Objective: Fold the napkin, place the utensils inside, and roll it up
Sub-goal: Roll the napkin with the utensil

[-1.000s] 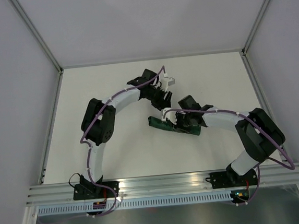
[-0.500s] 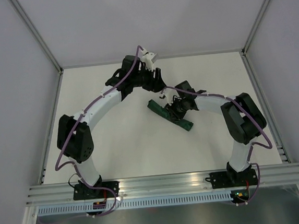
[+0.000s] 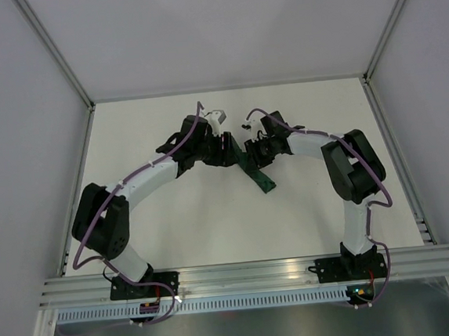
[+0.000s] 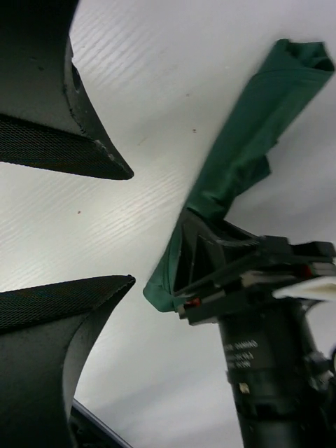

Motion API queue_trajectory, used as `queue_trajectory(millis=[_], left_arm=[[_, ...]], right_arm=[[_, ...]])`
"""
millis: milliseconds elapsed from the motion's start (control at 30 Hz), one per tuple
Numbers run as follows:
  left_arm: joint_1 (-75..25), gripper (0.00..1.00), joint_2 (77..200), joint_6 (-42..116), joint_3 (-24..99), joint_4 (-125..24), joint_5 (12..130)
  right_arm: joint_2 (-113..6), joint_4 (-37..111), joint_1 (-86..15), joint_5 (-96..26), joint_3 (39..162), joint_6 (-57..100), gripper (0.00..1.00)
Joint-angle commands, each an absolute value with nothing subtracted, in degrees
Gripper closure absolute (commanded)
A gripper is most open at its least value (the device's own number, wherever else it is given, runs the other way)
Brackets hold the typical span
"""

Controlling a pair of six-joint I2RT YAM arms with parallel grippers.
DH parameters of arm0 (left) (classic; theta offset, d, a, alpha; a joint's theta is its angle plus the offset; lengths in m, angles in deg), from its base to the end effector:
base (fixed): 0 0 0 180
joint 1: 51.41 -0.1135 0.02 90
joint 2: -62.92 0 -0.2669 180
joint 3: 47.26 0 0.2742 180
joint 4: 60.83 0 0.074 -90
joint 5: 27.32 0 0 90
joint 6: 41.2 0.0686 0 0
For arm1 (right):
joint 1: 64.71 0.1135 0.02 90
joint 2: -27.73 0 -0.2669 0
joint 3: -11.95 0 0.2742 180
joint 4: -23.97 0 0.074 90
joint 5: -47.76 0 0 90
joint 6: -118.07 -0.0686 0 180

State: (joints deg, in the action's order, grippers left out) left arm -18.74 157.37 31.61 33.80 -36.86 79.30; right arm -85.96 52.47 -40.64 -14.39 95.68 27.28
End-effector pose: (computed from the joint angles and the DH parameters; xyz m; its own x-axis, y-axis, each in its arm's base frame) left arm 0.3417 -0.2424 0.2313 -0.6974 0.1108 -0.7080 0.5260 0.7502 -0.4007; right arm 0.3843 0.2068 0.1062 -0.7861 -0.3378 -0.5176 -0.5729 0.7124 0.4053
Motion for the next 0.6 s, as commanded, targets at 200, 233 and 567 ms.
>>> queue_trajectory(millis=[200,233,567], left_arm=[[-18.9,0.38,162.8,23.2,31.3,-45.8,75.9],[-18.9,0.38,163.9,23.0,31.8,-46.2,75.7],[-18.9,0.39,172.7,20.0,36.7,-47.8,69.9]], right_arm=[[-94.2,52.5,-40.3,-14.9,97.4,12.4,0.68],[-94.3,52.3,-40.4,-14.9,97.4,11.8,0.67],[-96.1,49.0,-40.4,-12.7,97.4,6.2,0.67]])
